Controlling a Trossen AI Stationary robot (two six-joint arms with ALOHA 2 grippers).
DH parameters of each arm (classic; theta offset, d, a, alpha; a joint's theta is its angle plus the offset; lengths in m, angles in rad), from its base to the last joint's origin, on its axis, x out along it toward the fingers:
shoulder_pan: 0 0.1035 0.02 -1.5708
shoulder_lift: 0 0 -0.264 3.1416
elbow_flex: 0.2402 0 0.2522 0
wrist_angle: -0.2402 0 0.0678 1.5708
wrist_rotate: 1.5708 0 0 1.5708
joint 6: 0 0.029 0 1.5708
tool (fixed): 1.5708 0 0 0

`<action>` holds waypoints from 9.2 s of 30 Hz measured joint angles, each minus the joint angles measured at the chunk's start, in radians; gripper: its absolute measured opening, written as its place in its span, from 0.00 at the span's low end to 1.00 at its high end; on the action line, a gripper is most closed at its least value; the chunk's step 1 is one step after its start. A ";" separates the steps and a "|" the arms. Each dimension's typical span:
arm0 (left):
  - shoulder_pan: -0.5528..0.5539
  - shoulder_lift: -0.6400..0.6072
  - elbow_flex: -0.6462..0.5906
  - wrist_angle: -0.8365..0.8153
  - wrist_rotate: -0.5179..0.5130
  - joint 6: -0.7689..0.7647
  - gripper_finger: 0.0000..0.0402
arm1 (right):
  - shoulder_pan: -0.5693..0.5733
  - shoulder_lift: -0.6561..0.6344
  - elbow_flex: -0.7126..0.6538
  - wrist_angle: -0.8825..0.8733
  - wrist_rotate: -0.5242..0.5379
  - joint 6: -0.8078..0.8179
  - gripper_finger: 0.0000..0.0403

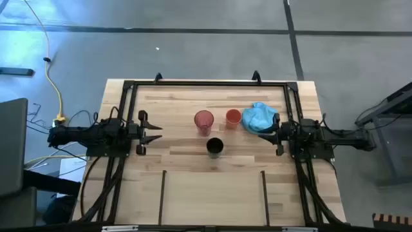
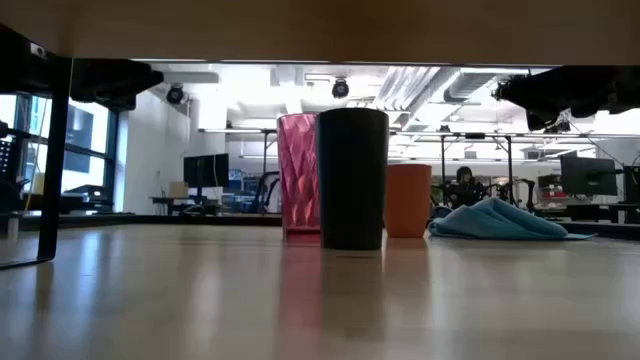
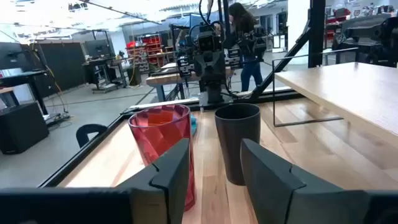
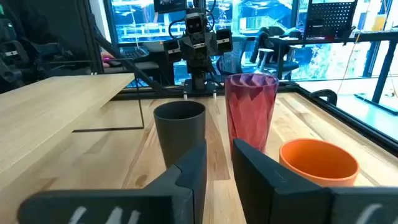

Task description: Stack small to large cups/mugs on shelf

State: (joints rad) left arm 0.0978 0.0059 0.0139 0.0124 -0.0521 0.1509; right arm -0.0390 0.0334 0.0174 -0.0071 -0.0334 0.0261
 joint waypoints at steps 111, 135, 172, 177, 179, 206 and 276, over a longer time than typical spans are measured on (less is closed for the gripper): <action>0.000 0.000 0.000 0.044 -0.195 0.130 0.33 | 0.000 0.000 0.000 0.111 0.000 0.636 0.17; 0.000 0.000 0.000 0.254 0.008 -0.728 0.33 | 0.000 0.000 0.000 0.126 0.147 0.726 0.17; 0.000 0.001 0.000 0.347 0.000 -0.890 0.33 | -0.019 0.800 1.076 -0.819 0.391 0.284 0.17; 0.000 0.001 0.000 0.288 -0.001 -0.892 0.33 | -0.133 1.020 1.228 -1.021 0.307 0.341 0.17; 0.000 0.001 0.000 0.276 -0.001 -0.892 0.33 | -0.189 1.092 1.248 -1.059 0.210 0.348 0.17; 0.000 0.001 0.000 0.215 -0.025 -0.892 0.33 | -0.446 1.485 1.251 -0.905 -0.171 0.272 0.32; 0.000 0.001 0.000 0.177 -0.031 -0.893 0.33 | -0.446 1.655 1.251 -0.871 -0.045 0.192 0.02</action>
State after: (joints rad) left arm 0.0975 0.0071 0.0139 0.1893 -0.0830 -0.7425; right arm -0.4847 1.6882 1.2682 -0.8777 -0.0788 0.2179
